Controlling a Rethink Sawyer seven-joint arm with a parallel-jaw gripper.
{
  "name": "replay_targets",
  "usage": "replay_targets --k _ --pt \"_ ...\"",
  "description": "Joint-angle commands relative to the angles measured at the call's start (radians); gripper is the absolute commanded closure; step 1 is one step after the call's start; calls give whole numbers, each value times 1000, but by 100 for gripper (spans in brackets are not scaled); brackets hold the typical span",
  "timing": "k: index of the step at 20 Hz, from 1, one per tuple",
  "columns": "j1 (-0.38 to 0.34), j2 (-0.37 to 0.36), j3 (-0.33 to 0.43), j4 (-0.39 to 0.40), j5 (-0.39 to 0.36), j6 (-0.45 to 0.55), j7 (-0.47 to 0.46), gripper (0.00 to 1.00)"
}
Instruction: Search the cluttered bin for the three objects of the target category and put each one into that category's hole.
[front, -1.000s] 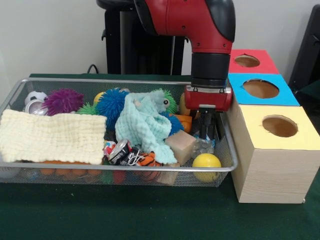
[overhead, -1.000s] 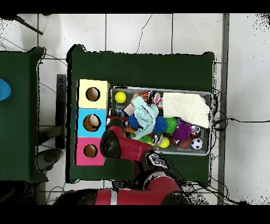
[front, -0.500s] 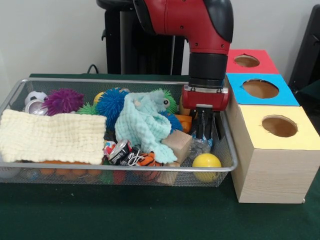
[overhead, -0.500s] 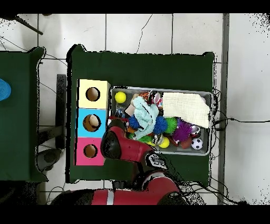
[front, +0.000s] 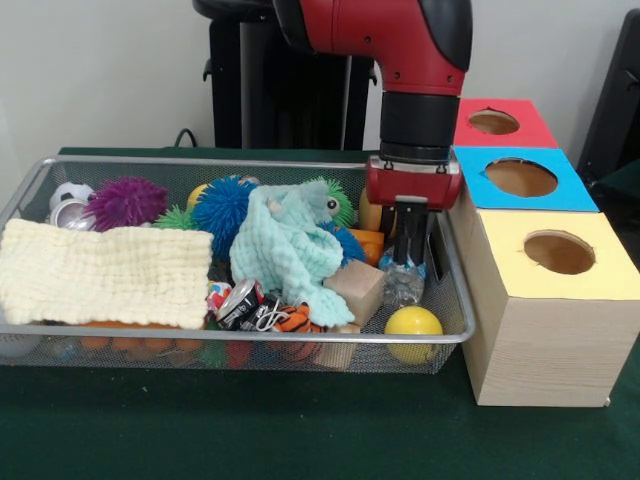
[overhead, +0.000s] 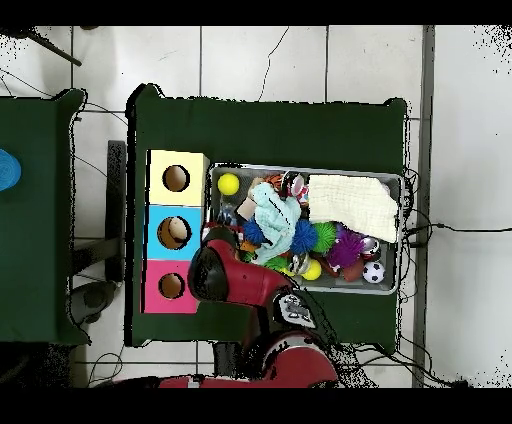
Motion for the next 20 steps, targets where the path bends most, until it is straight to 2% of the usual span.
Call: replay_targets --k 1,9,20 --pt "19 -124 -57 -38 44 252 112 100" --pt "18 -148 -64 -54 7 292 130 100" --pt "35 -215 -83 -59 7 389 118 100"
